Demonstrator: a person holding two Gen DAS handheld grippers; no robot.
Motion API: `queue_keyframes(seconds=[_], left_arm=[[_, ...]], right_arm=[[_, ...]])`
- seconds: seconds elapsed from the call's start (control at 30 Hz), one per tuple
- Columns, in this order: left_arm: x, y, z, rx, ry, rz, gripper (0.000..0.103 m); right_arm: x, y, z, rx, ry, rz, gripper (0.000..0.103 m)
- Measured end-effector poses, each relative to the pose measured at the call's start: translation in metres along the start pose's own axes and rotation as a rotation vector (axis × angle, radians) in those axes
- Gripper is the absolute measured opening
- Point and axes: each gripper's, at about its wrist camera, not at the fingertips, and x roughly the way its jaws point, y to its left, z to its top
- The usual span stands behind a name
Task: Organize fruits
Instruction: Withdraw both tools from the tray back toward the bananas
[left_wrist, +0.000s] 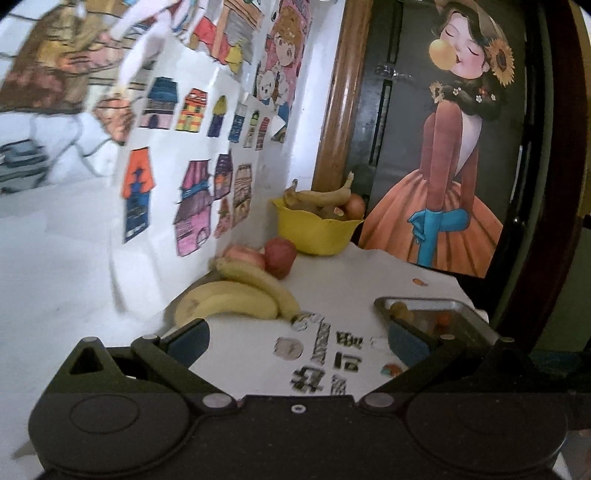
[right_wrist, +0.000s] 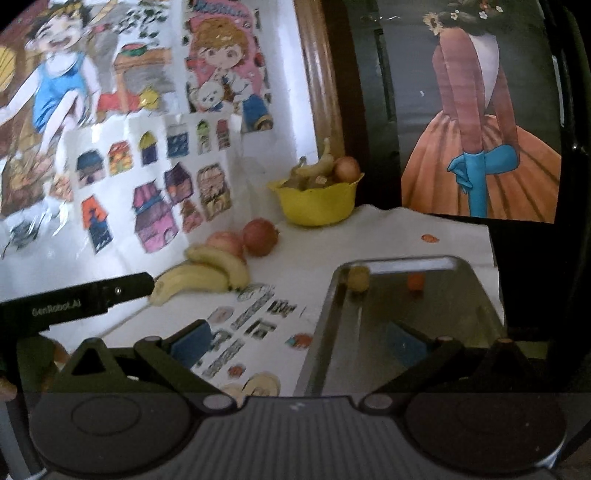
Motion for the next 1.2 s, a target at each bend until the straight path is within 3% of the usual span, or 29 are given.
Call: queue_keyframes(seconds=[0.27,0.67,0.97,1.2], left_arm=[[-0.020,0.016,-0.025,0.011,0.043,0.007,0.102],[-0.023,0.031,-0.037,0.033,0.073,0.040,0.102],[-0.004,0.037,-0.035,0.042,0.101,0.079,0.102],[0.025,0.042,-0.021,0.028,0.092,0.111,0.102]], right_arm=[[-0.011,0.029,-0.035,-0.027,0.077,-0.001,0.103],[-0.010,0.043,-0.055,-0.008,0.135,0.017,0.103],[0.006,0.043,-0.052,-0.047,0.170,0.045,0.103],[0.031,0.033,-0.026,-0.112,0.143,0.061,0.103]])
